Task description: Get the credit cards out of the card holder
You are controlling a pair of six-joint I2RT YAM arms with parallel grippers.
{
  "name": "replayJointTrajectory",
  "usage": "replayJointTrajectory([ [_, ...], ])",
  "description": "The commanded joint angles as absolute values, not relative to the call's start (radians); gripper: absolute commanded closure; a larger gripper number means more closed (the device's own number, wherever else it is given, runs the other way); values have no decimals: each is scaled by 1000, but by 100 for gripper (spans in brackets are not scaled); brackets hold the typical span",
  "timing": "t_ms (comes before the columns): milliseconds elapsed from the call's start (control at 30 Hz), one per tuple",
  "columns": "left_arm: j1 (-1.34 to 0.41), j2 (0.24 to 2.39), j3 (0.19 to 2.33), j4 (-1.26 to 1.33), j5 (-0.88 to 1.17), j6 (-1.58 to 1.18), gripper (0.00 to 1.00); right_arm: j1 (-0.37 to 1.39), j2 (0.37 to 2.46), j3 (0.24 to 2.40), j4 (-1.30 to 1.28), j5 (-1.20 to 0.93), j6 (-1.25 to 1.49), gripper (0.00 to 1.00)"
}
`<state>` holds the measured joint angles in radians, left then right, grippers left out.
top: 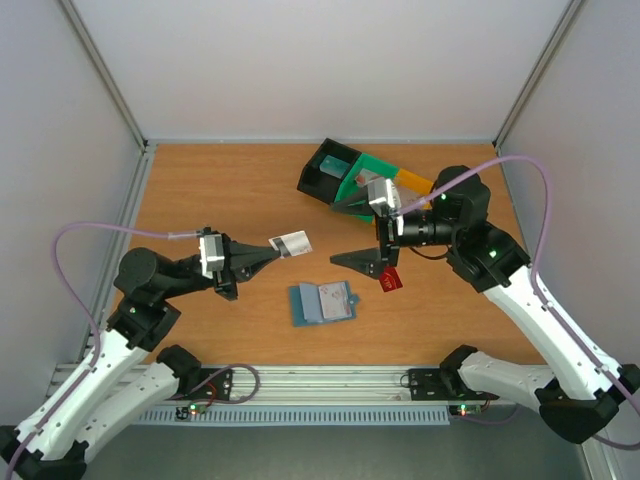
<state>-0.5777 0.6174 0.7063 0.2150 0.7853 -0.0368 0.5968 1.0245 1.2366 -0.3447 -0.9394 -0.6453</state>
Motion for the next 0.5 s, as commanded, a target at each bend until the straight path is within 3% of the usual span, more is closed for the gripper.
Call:
replayJointTrajectory([
  [0, -581, 616, 707, 302, 792, -199, 100, 687, 1083, 1327, -462, -965, -652, 2],
  [67, -581, 618, 705, 297, 796, -194, 100, 721, 1102, 1345, -462, -917, -643, 4],
  [267, -581, 616, 700, 287, 792, -180, 100, 768, 1170, 1422, -445, -934, -537, 40],
  [367, -581, 611, 702, 274, 793, -179, 100, 785, 1183, 1433, -450, -908, -527, 48],
  [467, -581, 610, 696, 274, 791, -178, 100, 799, 1200, 1456, -485, -890, -535, 65],
])
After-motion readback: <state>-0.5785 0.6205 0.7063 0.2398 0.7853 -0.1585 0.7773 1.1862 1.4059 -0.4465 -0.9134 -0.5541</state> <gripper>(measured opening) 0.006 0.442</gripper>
